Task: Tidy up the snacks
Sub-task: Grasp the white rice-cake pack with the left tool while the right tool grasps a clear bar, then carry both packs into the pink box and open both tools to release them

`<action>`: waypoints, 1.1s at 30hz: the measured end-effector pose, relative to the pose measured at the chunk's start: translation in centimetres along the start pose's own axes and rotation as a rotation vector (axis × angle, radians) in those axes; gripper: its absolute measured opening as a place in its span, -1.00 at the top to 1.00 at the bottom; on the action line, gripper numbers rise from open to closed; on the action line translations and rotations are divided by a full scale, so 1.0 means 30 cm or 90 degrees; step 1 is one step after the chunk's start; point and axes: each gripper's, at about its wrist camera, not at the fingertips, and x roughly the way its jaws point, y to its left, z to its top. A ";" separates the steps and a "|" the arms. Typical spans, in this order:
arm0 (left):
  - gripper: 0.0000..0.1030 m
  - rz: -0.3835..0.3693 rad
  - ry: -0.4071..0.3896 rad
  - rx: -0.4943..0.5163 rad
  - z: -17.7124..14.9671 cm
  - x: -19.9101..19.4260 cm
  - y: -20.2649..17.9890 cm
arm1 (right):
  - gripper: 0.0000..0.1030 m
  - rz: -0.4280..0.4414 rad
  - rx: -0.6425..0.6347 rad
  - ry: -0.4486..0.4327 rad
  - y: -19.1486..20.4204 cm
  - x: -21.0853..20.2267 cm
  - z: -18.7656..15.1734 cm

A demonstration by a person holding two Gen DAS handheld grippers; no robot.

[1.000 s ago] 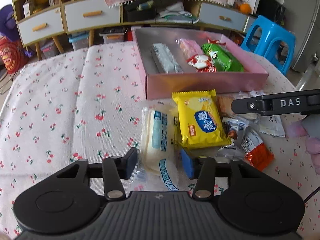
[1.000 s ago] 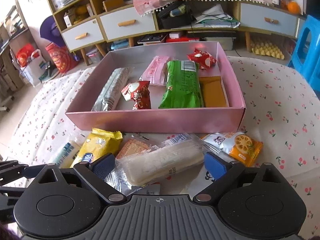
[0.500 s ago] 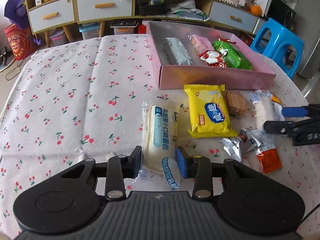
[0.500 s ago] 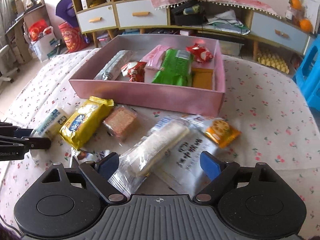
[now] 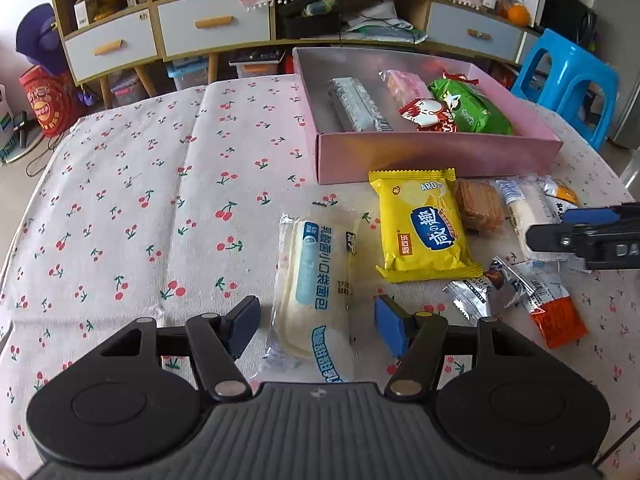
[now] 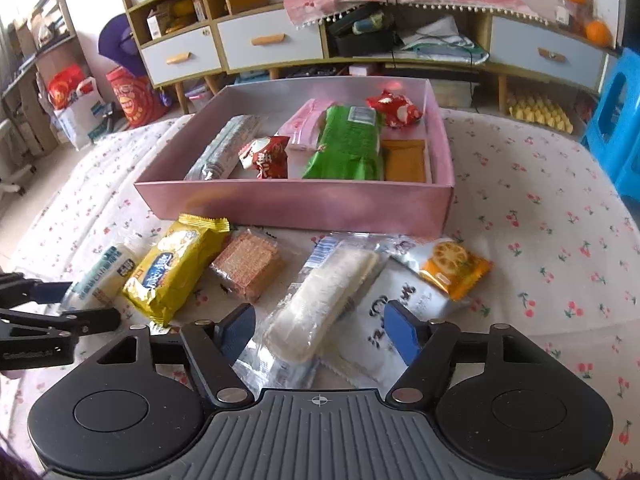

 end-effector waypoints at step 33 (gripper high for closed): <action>0.61 -0.051 0.012 -0.146 0.049 -0.034 0.059 | 0.58 0.131 0.220 0.084 -0.133 -0.040 0.049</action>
